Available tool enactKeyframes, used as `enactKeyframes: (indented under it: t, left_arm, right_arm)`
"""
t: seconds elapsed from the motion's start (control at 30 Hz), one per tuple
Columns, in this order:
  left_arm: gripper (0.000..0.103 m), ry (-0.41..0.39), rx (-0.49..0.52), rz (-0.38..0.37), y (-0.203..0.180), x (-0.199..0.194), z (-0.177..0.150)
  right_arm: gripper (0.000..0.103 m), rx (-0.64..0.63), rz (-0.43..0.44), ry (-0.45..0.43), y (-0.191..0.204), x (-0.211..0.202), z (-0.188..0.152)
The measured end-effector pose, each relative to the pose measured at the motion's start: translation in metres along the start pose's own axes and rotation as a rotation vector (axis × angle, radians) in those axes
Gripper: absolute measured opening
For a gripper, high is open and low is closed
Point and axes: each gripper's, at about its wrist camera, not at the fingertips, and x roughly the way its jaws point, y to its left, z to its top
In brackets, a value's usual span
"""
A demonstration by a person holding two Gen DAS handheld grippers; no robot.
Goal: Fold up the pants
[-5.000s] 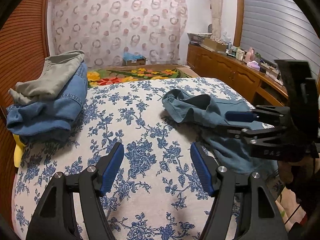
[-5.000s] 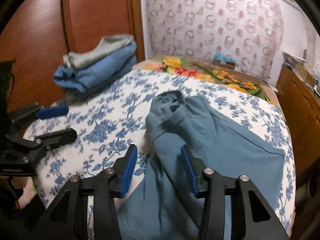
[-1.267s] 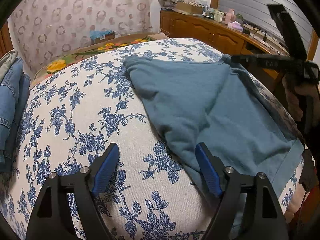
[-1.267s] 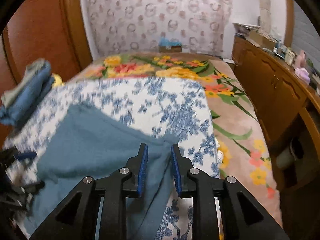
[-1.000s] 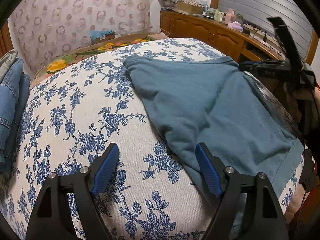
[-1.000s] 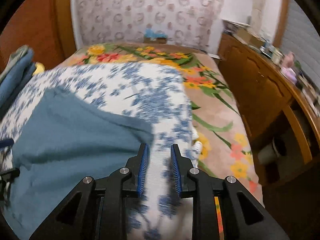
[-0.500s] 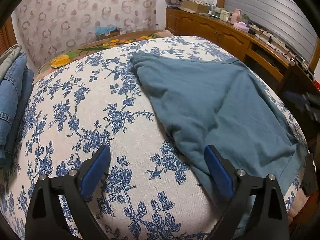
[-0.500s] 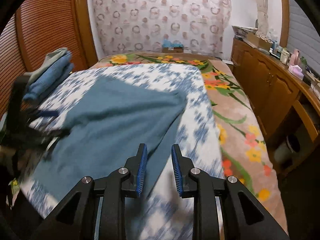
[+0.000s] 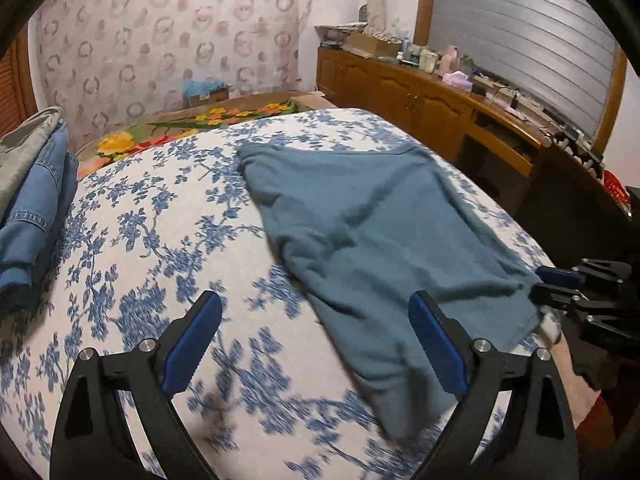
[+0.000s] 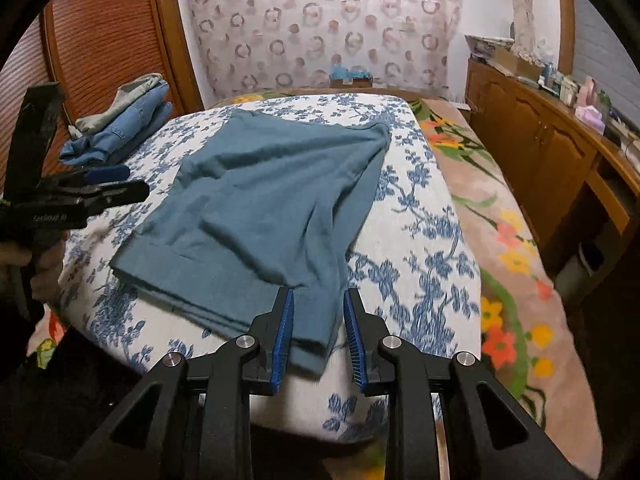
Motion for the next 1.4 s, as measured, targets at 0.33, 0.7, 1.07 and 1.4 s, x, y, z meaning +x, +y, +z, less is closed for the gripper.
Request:
enactKeyframes:
  t: [0.33,0.7,1.07,1.4]
  left_arm:
    - [0.095,0.029,0.061,0.017,-0.020,0.010,-0.016]
    - [0.095,0.059,0.050,0.013,-0.018,0.017,-0.027]
    - [0.096,0.067,0.029,-0.001,-0.015,0.021,-0.032]
    - [0.096,0.031,0.022,-0.030,-0.016,0.006,-0.033]
  right_arm:
    - [0.008,-0.005,0.000,-0.072,0.018,-0.023,-0.010]
    - [0.015,0.027,-0.026,-0.035,0.018,-0.029,-0.019]
    - [0.034,0.057,-0.023,-0.026,0.019,-0.008,-0.018]
    - [0.037,0.076,-0.011,-0.024,0.015,-0.007,-0.020]
